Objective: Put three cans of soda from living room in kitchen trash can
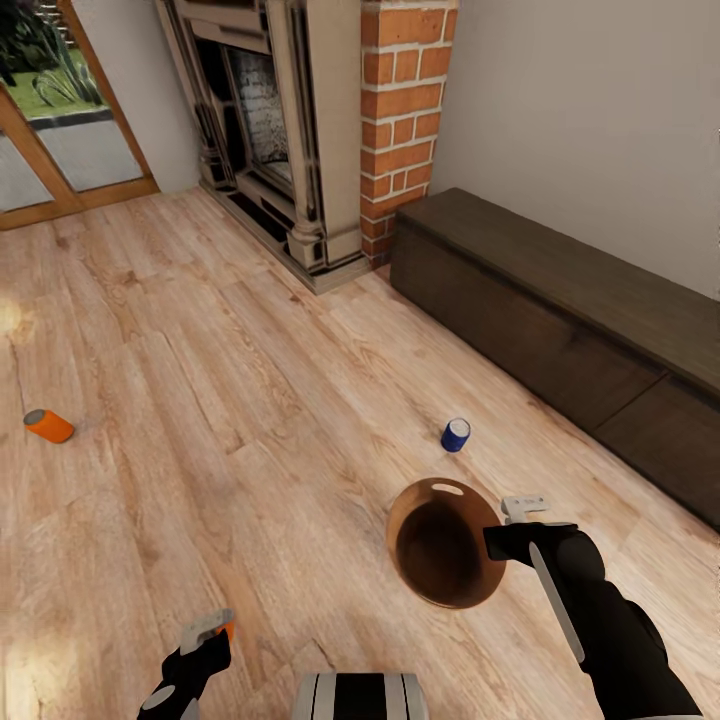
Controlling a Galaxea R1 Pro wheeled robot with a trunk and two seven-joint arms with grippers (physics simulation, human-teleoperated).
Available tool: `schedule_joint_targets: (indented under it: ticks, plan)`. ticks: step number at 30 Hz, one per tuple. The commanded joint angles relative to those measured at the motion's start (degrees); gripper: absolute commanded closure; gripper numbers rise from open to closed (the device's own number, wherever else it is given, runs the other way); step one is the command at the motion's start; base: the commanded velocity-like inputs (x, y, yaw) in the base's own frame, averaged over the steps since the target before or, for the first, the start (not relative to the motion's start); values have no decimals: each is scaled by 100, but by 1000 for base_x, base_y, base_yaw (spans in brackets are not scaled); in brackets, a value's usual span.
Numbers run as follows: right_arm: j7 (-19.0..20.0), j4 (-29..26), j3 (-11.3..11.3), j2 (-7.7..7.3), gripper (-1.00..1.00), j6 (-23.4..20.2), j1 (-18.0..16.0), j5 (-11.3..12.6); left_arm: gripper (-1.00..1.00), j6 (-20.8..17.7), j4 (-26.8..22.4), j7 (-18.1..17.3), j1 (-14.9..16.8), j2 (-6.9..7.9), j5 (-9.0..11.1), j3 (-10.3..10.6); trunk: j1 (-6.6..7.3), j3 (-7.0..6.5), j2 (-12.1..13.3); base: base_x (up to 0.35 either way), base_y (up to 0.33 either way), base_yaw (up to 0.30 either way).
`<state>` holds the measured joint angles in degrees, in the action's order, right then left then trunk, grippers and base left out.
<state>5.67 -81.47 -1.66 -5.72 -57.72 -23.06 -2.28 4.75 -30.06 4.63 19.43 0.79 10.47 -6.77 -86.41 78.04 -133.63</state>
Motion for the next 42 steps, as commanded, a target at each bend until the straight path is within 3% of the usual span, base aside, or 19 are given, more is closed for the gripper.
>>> schedule_joint_targets:
  ticks: [1, 16, 42]
  plan:
    - [31, 0, -1, 1, 100, -2, 0, 96, 100, 0, 1, 3, 0, 0, -1, 0, 23, -19, 42, 0, 0, 0]
    - [31, 3, -1, 4, 100, -2, 1, 102, 100, 1, 1, 3, 0, 0, -1, 0, 352, -313, 643, 0, 0, 0]
    - [31, 7, -3, 18, 100, -2, 3, 105, 100, 8, 1, 3, 0, 0, -1, 0, 923, -1015, 1686, 0, 0, 0]
